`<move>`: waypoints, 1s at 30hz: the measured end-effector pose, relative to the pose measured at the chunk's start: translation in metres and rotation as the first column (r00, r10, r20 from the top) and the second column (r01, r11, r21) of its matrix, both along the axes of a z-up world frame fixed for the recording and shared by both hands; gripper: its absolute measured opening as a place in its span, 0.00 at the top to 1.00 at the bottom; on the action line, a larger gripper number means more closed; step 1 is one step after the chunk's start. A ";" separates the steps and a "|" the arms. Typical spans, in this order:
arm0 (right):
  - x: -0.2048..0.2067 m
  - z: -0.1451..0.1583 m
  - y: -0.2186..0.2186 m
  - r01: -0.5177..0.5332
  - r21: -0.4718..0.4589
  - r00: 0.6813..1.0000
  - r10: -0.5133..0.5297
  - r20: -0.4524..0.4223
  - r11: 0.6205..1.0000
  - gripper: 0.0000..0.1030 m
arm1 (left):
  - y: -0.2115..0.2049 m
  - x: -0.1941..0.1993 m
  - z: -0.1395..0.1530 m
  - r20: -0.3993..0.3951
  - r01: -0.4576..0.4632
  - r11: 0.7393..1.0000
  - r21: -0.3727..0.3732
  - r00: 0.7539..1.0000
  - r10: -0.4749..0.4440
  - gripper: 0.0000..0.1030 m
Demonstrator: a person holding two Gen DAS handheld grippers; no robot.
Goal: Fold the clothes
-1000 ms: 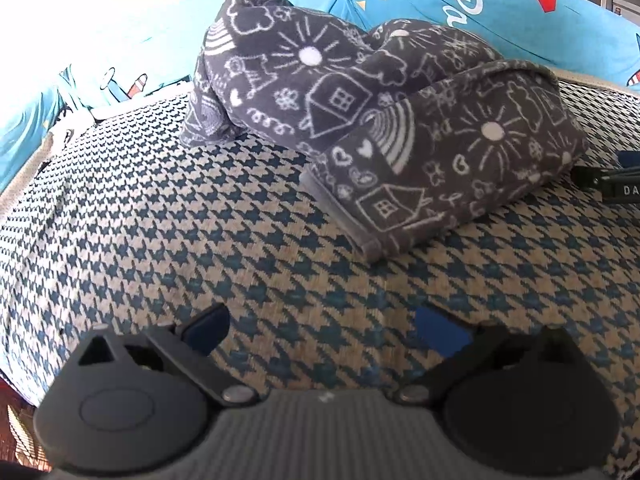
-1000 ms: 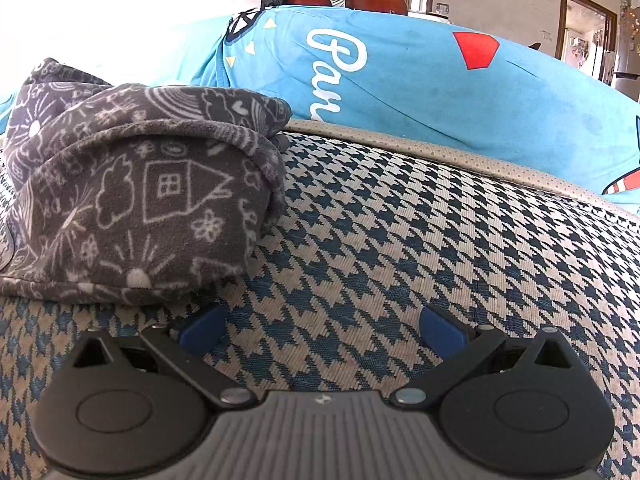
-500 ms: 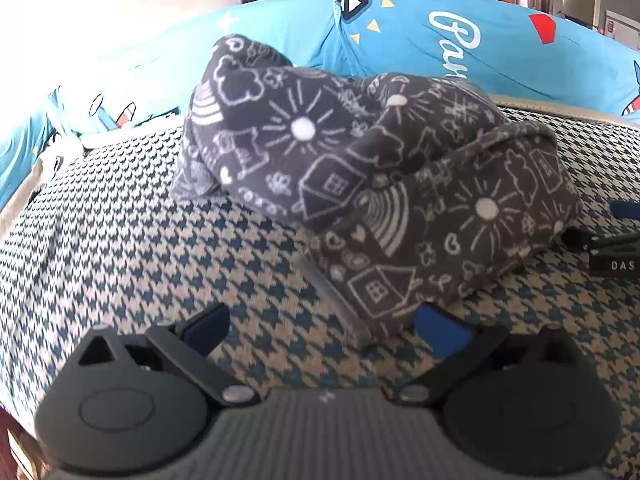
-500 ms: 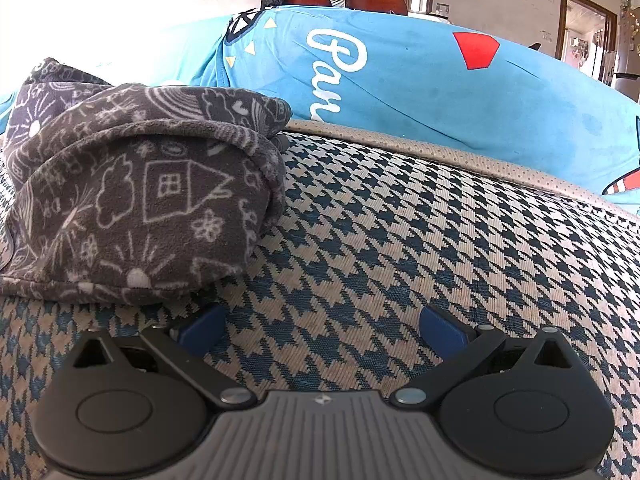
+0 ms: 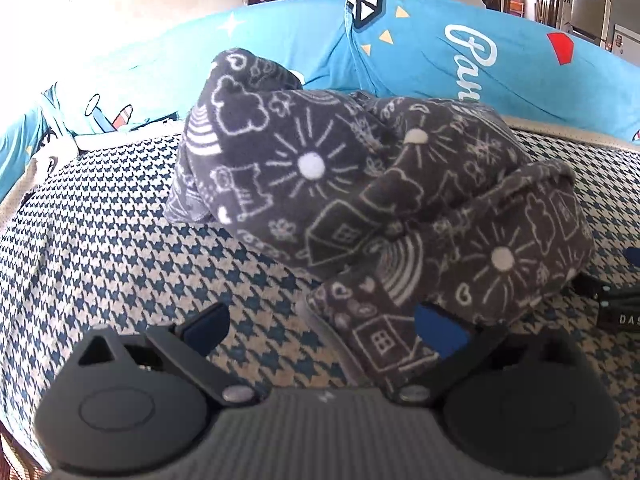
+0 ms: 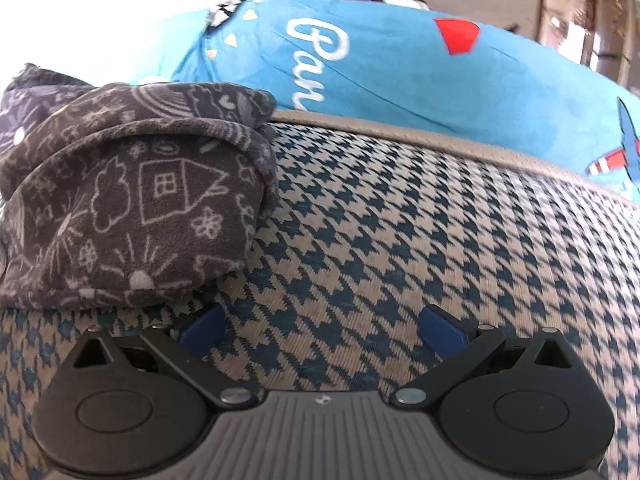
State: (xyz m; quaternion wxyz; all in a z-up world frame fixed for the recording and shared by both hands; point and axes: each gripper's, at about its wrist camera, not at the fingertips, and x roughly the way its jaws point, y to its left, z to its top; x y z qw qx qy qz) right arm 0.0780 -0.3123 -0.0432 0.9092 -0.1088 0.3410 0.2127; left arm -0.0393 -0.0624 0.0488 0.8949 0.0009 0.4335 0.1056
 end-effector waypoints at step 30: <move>-0.062 0.091 0.049 0.271 0.045 0.940 -0.254 -0.229 0.961 0.00 | 0.013 -0.010 -0.011 -0.048 -0.052 0.999 -0.004 0.998 0.051 0.00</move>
